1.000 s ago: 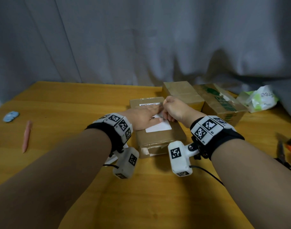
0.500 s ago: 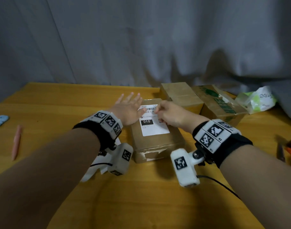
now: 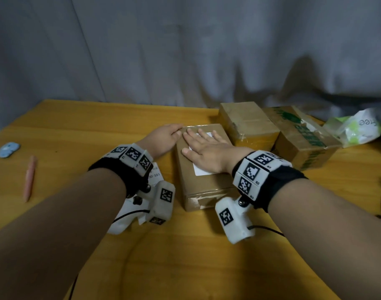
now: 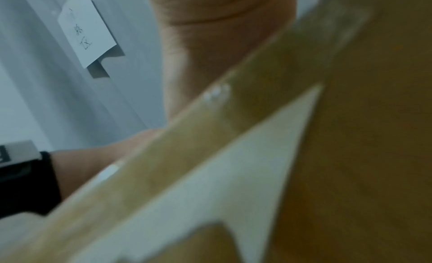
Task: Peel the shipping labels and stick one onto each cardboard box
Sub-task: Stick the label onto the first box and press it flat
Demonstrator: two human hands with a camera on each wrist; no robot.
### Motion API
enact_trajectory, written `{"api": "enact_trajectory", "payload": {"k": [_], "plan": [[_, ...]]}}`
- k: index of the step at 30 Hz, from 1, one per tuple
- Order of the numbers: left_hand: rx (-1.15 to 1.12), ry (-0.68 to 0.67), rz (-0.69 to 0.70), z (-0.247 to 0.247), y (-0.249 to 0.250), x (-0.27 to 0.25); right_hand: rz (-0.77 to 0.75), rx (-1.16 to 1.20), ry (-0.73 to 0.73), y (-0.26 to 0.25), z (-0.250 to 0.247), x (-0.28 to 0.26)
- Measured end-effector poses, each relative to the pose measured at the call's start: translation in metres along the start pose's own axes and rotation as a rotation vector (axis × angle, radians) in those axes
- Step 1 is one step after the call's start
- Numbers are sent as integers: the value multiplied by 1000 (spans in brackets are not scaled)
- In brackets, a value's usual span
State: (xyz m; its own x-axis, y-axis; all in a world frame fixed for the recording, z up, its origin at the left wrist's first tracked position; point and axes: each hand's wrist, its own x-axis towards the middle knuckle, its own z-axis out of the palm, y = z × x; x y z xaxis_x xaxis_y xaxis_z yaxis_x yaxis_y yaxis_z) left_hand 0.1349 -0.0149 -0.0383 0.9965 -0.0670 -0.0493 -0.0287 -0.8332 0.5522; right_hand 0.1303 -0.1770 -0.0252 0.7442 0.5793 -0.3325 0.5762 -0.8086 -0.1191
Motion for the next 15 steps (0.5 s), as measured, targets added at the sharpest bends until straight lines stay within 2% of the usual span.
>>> {"api": "enact_trajectory", "payload": {"k": [3,9,15], "plan": [[-4,-12,-12,1,-1,0,19,10,19,0,-1,5],[1,-15,-74,9,1,2,155,-33,71,19,1,-4],[-49,9,-51,10,-2,1,3,20,45,-12,2,3]]}}
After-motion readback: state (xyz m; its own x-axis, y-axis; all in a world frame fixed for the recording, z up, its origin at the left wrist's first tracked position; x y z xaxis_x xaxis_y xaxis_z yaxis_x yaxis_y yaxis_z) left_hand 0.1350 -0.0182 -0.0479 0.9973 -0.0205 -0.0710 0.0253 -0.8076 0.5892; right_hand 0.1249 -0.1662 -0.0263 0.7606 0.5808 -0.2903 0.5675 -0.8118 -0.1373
